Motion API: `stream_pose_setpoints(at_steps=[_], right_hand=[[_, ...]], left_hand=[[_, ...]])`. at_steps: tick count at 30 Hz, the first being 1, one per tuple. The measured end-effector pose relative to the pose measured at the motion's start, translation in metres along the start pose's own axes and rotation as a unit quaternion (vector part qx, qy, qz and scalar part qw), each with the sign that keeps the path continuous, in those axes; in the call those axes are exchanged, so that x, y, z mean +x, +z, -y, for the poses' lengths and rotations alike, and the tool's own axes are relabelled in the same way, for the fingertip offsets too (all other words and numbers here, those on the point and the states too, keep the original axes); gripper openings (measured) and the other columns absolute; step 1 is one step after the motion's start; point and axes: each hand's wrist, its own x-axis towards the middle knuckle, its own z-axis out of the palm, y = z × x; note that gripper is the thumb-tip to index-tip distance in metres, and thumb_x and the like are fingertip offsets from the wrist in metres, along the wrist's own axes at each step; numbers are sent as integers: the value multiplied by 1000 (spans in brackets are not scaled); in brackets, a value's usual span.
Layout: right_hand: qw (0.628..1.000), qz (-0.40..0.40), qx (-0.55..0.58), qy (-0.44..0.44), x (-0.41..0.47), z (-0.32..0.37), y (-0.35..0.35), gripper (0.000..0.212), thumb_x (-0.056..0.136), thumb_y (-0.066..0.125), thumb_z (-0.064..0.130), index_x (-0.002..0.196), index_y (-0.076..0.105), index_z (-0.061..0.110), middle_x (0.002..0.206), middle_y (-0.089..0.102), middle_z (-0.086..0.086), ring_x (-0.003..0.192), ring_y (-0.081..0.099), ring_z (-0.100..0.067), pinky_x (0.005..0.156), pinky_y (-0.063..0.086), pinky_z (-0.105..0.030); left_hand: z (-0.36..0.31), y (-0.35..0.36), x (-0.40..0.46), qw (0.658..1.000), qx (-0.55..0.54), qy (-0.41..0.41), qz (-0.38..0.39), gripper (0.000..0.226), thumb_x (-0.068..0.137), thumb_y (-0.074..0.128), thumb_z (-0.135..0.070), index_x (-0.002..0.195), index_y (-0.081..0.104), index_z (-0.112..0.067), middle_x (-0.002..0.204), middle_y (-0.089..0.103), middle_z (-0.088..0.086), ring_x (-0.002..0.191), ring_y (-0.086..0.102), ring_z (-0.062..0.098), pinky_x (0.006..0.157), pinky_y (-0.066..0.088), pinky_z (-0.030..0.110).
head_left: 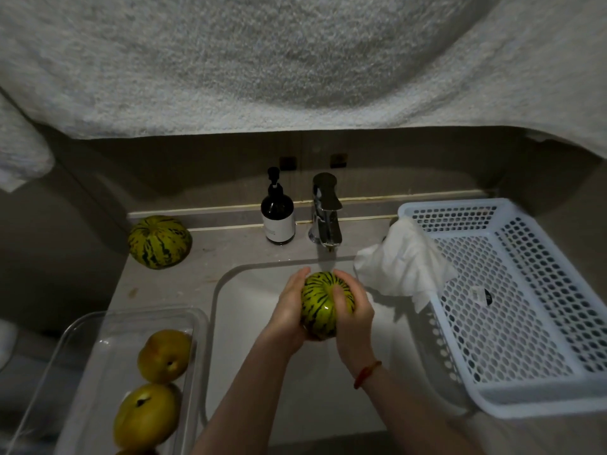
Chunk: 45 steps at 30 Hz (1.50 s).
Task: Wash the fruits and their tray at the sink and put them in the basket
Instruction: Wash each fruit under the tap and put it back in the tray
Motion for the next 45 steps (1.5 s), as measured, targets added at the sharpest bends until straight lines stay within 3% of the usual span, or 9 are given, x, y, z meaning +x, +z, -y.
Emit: stream_pose_setpoints(at_steps=[5,8,11,14,20,26,33,38,45], right_hand=[[954,79,-138,-255,5,-5,-11,29,88,45,21,99,70,10,105,66,-2,102,58,-9,93,42,-18],[998,46,36,3,12,8,-1,22,88,48,15,81,69,19,95,69,-4,88,62,-6,79,48,-15],[951,16,131,279,20,11,4,29,93,44,18,74,65,13,92,67,-18,85,65,-21,78,52,-28],[998,30,-13,59,8,21,6,23,91,41,25,89,63,24,98,66,0,86,60,5,74,42,-4],[926,94,-186,-316,12,9,-4,27,85,49,23,95,72,14,105,66,-1,100,56,-12,91,41,-20],[979,10,-38,199,29,12,12,24,93,47,15,86,69,21,89,63,-2,97,61,-26,87,47,-31],[958,121,-253,57,54,53,-28,29,95,45,15,84,65,-3,74,63,-20,71,60,-32,70,51,-39],[951,220,-105,190,100,115,-10,29,97,36,15,83,61,11,59,52,0,35,39,-4,34,28,-15],[920,253,29,299,107,125,6,22,87,33,-1,76,50,9,60,45,-3,35,29,-7,31,18,-13]], left_hand=[[16,-4,-8,980,-132,-58,135,47,80,55,-54,99,75,-16,102,72,13,88,71,26,77,55,40],[25,0,-4,975,-174,-18,136,52,74,51,-51,101,71,-11,101,71,15,85,71,27,73,56,37],[24,-4,1,976,-180,14,125,60,79,44,-54,105,69,-6,107,69,19,89,70,30,74,56,40],[19,-4,0,970,-209,11,121,62,88,38,-55,109,65,-2,108,69,19,91,70,30,71,58,39],[13,-2,0,979,-190,10,69,65,93,36,-57,136,47,-10,137,51,20,125,50,33,100,43,45],[27,4,7,995,-87,17,35,45,90,52,-42,129,53,-18,128,57,21,115,56,40,76,53,48],[14,-14,19,993,-113,-1,26,59,85,46,-59,122,60,-14,110,67,17,91,63,32,75,49,37],[4,-11,21,997,-78,5,0,56,86,52,-54,133,51,-22,127,59,15,105,61,34,70,52,43],[6,-9,25,997,-74,3,-23,58,83,58,-51,133,50,-21,129,57,17,112,58,38,73,51,46]])
